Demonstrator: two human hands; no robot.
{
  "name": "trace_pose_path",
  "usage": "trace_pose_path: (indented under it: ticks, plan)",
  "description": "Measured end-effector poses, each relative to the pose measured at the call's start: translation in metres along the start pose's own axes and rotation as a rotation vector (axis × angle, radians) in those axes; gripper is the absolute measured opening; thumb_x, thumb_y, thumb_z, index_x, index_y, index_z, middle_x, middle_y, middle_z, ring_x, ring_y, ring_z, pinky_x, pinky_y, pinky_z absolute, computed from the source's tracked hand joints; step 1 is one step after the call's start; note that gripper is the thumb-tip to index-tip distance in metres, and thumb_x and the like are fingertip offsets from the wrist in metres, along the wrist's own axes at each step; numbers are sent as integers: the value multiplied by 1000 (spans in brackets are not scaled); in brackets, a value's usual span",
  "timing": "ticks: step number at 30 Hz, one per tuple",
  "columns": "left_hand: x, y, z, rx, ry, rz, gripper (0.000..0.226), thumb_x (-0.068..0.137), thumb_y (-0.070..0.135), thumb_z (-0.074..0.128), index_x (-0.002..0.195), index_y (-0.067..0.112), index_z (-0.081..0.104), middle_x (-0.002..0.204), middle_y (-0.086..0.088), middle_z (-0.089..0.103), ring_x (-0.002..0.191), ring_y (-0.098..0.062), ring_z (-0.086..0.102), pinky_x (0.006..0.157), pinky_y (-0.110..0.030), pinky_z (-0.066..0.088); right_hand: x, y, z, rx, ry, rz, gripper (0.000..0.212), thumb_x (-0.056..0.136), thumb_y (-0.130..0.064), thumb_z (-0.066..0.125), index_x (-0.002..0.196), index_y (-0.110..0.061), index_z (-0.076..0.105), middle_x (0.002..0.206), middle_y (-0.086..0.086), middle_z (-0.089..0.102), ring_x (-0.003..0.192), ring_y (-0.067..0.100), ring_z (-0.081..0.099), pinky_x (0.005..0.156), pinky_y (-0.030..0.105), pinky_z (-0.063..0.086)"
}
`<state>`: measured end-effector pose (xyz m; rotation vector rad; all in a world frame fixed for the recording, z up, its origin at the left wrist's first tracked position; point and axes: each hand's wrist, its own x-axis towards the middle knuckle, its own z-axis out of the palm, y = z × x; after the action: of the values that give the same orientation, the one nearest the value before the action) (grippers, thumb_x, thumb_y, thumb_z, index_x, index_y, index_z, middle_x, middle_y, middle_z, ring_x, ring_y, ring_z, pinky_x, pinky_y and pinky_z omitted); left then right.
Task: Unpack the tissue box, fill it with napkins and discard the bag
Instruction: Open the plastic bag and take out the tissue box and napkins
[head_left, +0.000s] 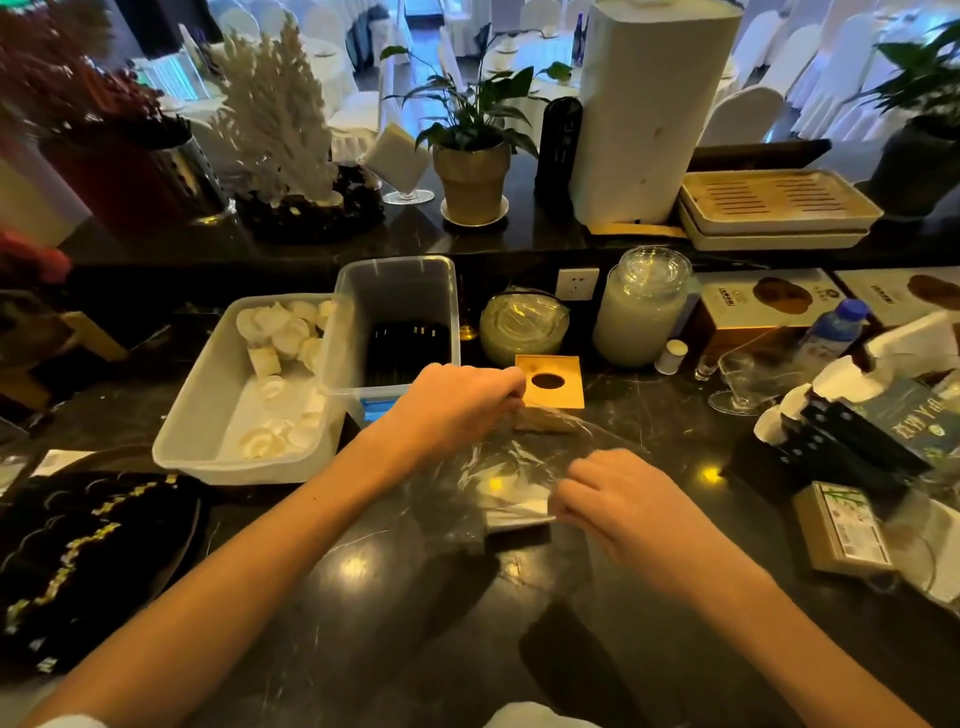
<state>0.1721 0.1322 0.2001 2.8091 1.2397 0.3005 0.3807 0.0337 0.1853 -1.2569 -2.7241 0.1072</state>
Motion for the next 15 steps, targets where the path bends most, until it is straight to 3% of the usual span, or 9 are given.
trace_pose_path:
  ticks: [7,12,14,15]
  plan:
    - [-26,2,2,129,-31,96,29,93,14,62,121,15,54,99,-3,66,73,-18,66,61,-34,58,-42,-18,1,73,-228,-32,30,61,-33,89,82,-39,68,83,-20,67,73,2,63,62,18,50]
    - [-33,18,2,59,75,83,15,94,22,60,102,9,62,76,-4,64,50,-17,57,41,-33,52,-54,-28,1,94,-281,42,30,57,-30,88,83,-35,72,72,-18,67,65,7,62,53,20,46]
    - [-35,26,5,35,105,81,16,95,23,59,99,8,64,75,-5,64,48,-20,57,39,-35,51,-54,-33,-8,115,-304,103,27,72,-34,79,99,-35,73,77,-18,70,73,6,62,58,19,48]
    - [-36,30,6,29,117,76,16,95,24,59,98,9,64,76,-5,64,48,-22,57,39,-36,50,-51,-37,-11,181,-338,142,35,81,-27,71,115,-34,67,91,-17,71,86,7,61,66,19,50]
